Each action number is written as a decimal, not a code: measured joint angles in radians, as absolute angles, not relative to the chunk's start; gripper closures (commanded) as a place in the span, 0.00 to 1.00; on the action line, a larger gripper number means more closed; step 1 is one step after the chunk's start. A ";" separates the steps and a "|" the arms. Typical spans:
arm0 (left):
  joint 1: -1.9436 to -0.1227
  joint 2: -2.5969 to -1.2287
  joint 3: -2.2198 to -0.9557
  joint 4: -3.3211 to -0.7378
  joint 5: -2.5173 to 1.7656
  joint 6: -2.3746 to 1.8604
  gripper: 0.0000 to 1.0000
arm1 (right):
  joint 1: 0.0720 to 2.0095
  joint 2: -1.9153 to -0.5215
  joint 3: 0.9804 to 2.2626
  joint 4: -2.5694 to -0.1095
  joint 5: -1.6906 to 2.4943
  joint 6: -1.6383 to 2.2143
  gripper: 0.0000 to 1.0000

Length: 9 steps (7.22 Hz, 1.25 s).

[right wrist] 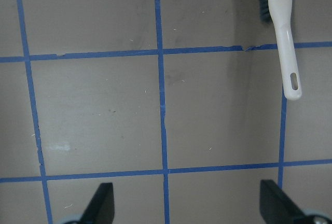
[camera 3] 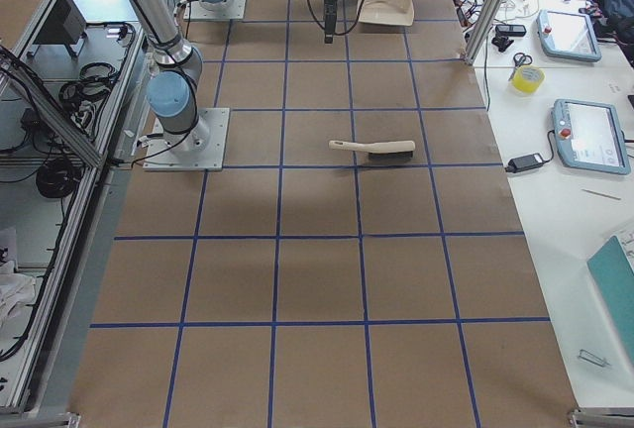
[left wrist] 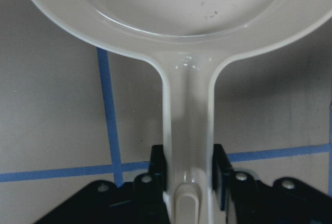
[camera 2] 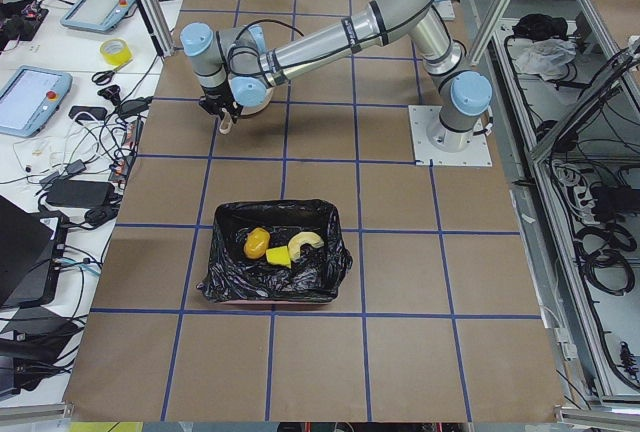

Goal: Sweep and dump trash into bin
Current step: 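Bring the empty dustpan back and set it on the table with the left gripper, then open the left gripper and lift it off the dustpan handle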

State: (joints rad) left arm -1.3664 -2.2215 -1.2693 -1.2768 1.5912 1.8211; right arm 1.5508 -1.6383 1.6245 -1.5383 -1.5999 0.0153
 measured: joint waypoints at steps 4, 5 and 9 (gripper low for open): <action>-1.378 -2.216 -1.301 -1.266 1.600 1.821 0.79 | 1.551 -1.639 1.625 -1.536 -1.600 0.015 0.00; -1.378 -2.217 -1.311 -1.256 1.600 1.818 0.62 | 1.551 -1.639 1.624 -1.536 -1.599 0.015 0.00; -1.386 -2.209 -1.304 -1.246 1.648 1.798 0.22 | 1.551 -1.639 1.624 -1.536 -1.599 0.013 0.00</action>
